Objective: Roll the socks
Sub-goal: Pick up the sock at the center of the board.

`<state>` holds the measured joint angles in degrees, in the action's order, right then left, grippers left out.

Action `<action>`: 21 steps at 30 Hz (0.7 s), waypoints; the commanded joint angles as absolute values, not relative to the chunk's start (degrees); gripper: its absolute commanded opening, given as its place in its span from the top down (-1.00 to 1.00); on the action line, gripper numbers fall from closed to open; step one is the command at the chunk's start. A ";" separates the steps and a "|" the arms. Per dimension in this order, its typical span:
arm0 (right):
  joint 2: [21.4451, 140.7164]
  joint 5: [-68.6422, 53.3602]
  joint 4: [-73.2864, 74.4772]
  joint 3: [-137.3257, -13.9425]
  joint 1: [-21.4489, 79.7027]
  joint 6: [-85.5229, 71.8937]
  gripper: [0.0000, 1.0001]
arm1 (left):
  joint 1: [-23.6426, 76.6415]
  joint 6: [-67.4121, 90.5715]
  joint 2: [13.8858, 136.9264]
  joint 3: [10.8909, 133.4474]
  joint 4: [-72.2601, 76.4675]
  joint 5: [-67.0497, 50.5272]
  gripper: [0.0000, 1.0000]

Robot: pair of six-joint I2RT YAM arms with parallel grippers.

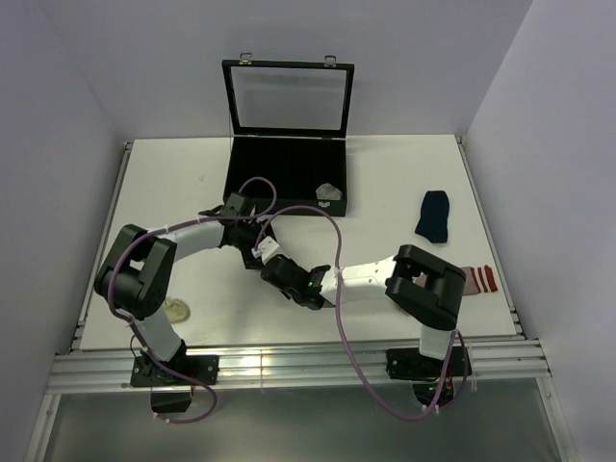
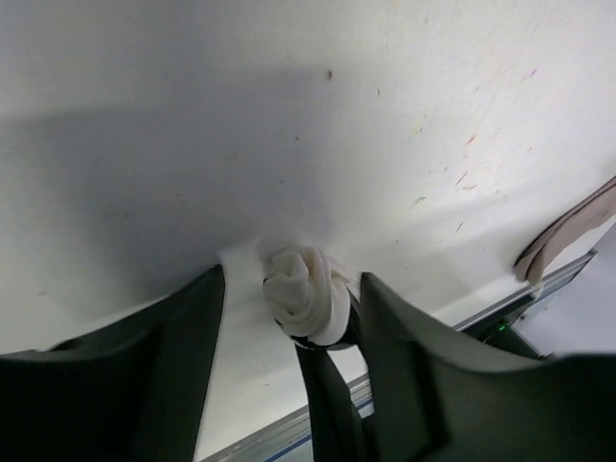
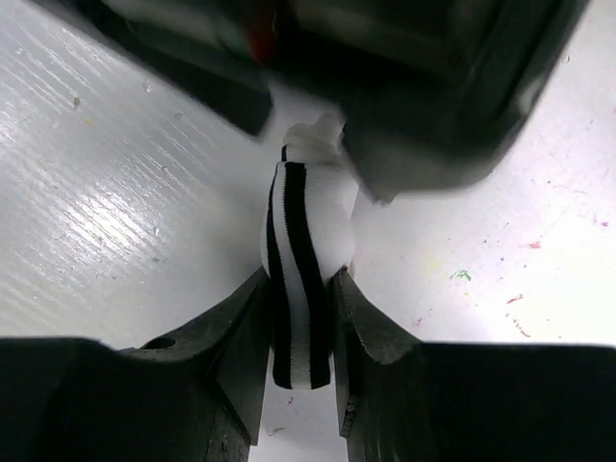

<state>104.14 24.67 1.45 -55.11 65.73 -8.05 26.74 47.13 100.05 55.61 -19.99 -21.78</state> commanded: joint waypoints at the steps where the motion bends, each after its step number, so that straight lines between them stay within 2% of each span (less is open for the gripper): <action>1: 105.39 17.32 6.77 -49.75 64.16 -11.42 1.00 | 24.26 46.06 95.45 56.86 -20.83 -19.52 -0.30; 3: 103.10 15.40 7.29 -49.05 63.63 -11.78 1.00 | 22.60 45.79 93.87 57.65 -21.70 -18.55 -0.45; 6: 98.62 13.89 6.94 -47.55 62.41 -12.48 1.00 | 20.14 45.35 91.41 58.18 -22.59 -17.49 -0.54; 13: 87.02 7.30 9.14 -48.25 54.94 -12.66 1.00 | 12.84 42.11 81.23 58.80 -25.04 -10.82 -0.63; 21: 80.77 4.49 16.43 -62.04 44.04 -6.16 1.00 | 8.18 34.19 65.05 56.26 -26.37 -1.41 -0.78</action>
